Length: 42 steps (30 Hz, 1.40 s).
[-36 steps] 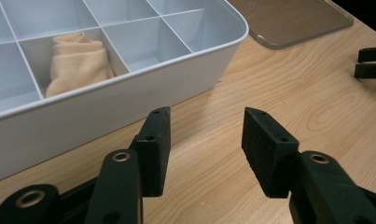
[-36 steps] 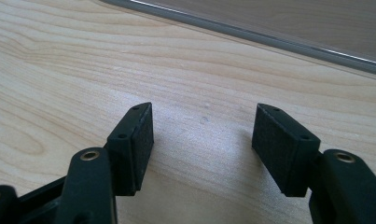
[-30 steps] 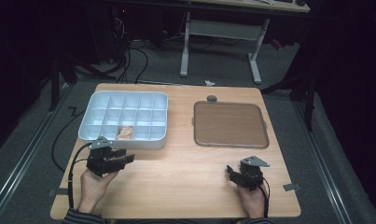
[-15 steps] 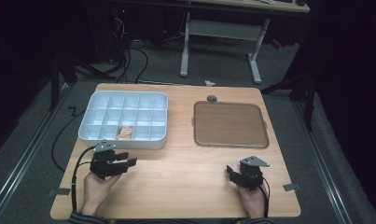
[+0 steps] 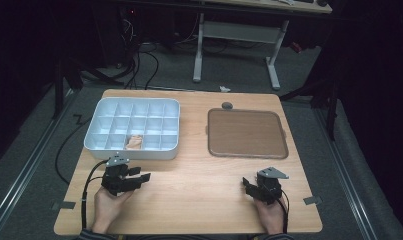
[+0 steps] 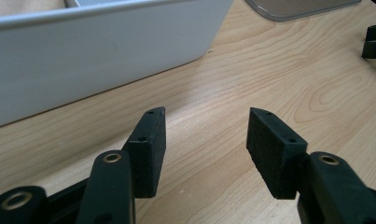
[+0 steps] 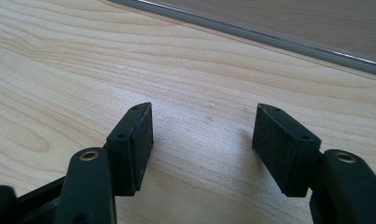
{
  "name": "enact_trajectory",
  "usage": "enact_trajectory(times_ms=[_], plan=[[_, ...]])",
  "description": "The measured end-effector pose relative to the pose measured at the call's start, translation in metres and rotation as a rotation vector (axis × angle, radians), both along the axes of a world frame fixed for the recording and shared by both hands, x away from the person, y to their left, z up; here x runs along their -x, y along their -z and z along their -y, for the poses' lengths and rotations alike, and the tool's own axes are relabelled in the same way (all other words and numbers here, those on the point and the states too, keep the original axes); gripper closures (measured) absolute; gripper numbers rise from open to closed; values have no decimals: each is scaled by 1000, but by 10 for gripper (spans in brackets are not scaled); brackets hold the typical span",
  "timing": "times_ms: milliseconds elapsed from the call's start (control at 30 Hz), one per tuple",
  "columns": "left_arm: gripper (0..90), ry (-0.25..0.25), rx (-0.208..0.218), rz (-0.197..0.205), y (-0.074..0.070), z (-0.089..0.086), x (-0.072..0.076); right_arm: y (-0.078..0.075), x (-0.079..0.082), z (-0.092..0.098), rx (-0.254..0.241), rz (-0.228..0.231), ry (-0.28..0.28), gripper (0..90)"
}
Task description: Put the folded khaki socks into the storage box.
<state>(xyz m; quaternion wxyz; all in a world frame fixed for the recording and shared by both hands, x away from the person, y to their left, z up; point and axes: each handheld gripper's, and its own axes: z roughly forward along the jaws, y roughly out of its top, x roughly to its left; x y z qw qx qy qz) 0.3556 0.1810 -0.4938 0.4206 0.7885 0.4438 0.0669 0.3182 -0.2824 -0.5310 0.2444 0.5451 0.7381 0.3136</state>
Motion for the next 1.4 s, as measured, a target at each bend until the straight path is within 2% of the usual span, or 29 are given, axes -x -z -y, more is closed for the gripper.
enact_trajectory(times_ms=[167, 400, 867, 1100, 1133, 1233, 1400], plan=[[479, -6, 2, -18, 7, 3, 0, 0, 0, 0, 0, 0, 0, 384], [473, -11, 3, -15, 12, 10, -5, 0, 0, 0, -1, 0, 0, 384], [461, -12, -67, 29, 25, 24, -6, 0, 0, 0, 0, 0, 0, 384], [460, -15, -82, 41, 29, 27, -7, 0, 0, 0, 0, 0, 0, 384], [456, 2, -101, 39, 31, 29, -8, 0, 0, 0, 0, 0, 0, 384], [452, 11, -125, 43, 33, 32, -10, 0, 0, 0, 0, 0, 0, 384], [450, 4, -127, 49, 35, 32, -12, 0, 0, 0, 0, 0, 1, 384]])
